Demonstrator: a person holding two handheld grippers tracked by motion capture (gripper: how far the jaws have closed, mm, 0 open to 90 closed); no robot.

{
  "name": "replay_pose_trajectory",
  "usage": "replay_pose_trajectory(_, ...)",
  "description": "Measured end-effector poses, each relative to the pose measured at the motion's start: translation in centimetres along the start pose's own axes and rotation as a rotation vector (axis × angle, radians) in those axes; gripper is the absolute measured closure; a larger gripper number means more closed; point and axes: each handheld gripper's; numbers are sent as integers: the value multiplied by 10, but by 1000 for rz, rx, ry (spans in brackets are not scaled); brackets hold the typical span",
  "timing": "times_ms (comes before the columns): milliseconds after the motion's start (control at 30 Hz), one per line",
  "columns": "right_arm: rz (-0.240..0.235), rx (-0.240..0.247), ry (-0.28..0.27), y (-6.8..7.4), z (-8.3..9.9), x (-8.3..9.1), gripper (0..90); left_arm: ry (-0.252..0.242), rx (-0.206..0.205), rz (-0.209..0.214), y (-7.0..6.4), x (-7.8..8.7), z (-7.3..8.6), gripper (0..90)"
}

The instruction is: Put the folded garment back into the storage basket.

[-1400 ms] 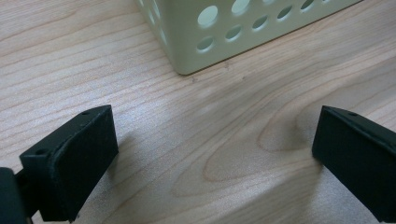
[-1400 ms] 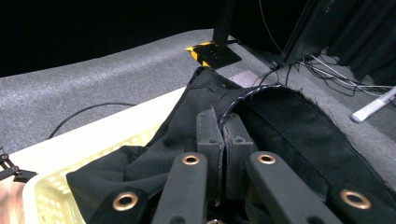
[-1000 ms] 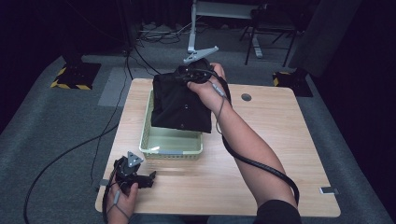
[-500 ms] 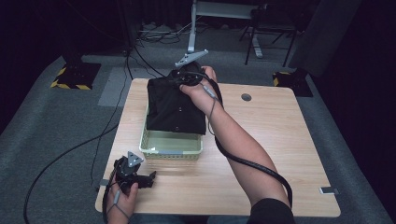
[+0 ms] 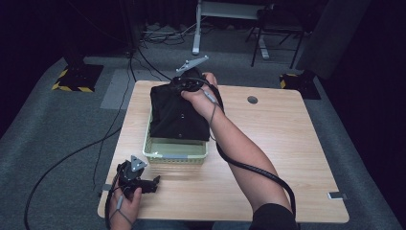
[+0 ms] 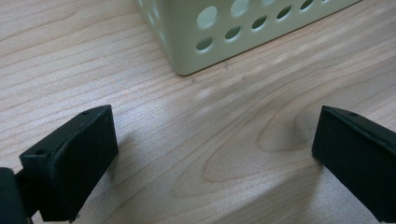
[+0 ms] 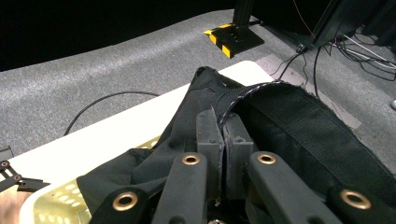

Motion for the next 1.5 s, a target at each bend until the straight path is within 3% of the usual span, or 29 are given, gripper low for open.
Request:
replay_pose_trajectory(667, -27, -25, 33, 1, 12, -21, 873, 0, 2, 1, 0, 0, 0, 3)
replay_pose_trajectory(733, -28, -31, 29, 1, 14, -24, 806, -1, 1, 1, 0, 0, 0, 3)
replay_pose_trajectory(767, -27, -46, 22, 1, 15, -25, 727, -1, 1, 1, 0, 0, 0, 3)
replay_pose_trajectory(833, -32, -107, 19, -1, 16, -28, 450, 0, 2, 0, 0, 0, 0, 3)
replay_pose_trajectory(867, -26, -127, 16, -2, 18, -29, 420, 0, 1, 0, 0, 0, 0, 3)
replay_pose_trajectory(967, 6, -106, -4, -2, 18, -22, 346, -1, 1, 0, 0, 0, 0, 3)
replay_pose_trajectory(1067, 9, -104, -15, -2, 19, -20, 338, -1, 1, 1, 0, 0, 0, 3)
replay_pose_trajectory(1500, 26, -70, -59, -9, 25, 32, 322, -4, 4, 0, 0, 0, 0, 3)
Point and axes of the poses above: each handheld gripper's, and its own axes: x roughly backward along the jaws, z roughly out of its underside, y roughly to its left, and after that the axes turned 2 degrees about z, right-handed
